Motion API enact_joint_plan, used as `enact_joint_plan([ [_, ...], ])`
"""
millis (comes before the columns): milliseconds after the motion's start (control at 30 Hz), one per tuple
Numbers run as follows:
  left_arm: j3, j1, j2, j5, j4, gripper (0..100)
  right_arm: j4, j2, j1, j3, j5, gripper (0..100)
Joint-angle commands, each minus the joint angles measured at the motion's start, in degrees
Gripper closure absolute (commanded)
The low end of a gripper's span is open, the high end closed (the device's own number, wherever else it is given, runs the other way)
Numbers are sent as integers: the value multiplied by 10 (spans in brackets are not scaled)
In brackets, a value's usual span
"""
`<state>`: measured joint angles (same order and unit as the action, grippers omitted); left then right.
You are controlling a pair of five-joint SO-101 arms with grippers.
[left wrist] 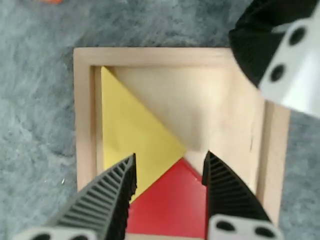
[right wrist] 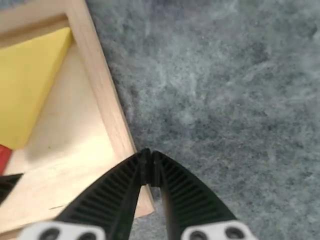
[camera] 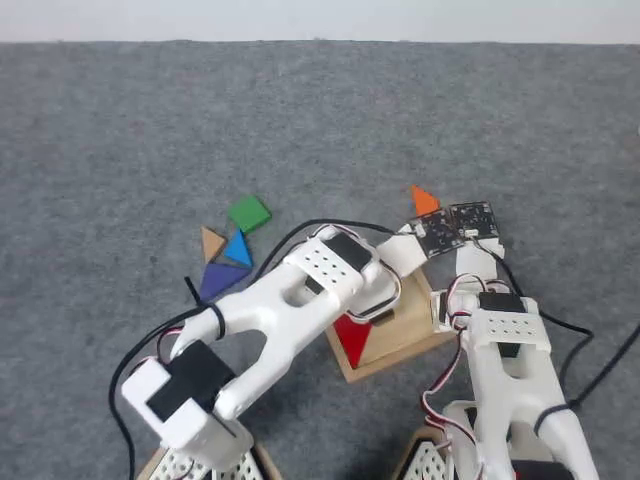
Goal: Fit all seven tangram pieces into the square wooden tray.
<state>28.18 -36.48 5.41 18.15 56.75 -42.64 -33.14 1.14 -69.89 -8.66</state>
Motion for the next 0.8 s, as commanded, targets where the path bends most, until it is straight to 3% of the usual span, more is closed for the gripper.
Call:
enact_joint_plan([
  [0, -19, -7, -9, -3, -13, 793, 9, -5, 8, -1, 5, 991],
  [200, -28, 38, 71, -3, -49, 793, 9, -5, 8, -1, 5, 991],
  [400, -58, 84, 84, 5, -18, 793, 9, -5, 8, -1, 5, 991],
  [767, -87, 115, 84, 97, 8, 793, 9, -5, 8, -1, 5, 991],
])
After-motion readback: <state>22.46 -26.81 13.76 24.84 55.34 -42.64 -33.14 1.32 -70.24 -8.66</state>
